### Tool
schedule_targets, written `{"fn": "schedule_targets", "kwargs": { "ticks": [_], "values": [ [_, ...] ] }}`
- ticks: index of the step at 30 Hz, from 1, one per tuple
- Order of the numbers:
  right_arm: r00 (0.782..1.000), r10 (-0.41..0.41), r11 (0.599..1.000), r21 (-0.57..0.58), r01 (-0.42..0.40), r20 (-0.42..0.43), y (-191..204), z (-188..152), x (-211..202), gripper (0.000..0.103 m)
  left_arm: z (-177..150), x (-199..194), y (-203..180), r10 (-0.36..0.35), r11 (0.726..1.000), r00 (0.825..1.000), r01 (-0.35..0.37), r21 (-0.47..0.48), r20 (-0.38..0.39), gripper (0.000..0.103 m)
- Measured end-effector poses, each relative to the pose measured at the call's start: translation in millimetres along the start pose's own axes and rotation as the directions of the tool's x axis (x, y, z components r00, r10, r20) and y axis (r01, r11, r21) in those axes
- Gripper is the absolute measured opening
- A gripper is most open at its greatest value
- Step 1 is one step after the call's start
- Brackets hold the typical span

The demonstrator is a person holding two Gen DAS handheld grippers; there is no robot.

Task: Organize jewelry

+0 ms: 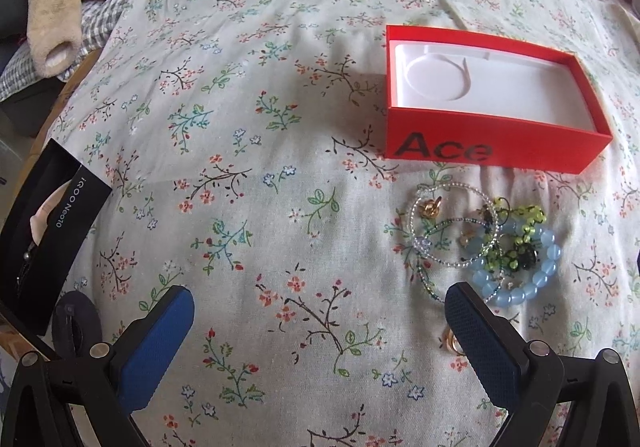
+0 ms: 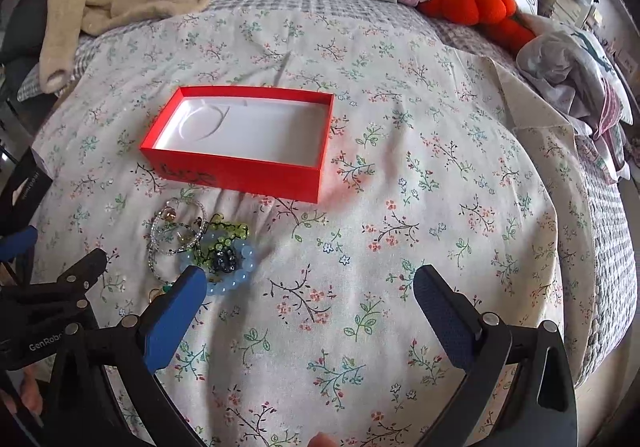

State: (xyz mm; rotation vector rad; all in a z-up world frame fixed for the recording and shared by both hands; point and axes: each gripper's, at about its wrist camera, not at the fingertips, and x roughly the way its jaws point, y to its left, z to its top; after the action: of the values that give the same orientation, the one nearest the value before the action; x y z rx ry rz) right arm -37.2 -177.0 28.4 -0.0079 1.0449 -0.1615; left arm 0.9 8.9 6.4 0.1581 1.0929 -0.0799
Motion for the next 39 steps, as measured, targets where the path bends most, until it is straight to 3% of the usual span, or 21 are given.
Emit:
{"fn": "schedule_targets", "kwargs": {
  "ticks": [39],
  "values": [
    [0.999,0.006,1.000,0.025,-0.005,-0.033,-5.5,-1.2,7.5,0.103,10.2,-1.3,-14.5,-0.014,1.000,1.000,0.014,-0.004,0.007,0.103]
  ]
}}
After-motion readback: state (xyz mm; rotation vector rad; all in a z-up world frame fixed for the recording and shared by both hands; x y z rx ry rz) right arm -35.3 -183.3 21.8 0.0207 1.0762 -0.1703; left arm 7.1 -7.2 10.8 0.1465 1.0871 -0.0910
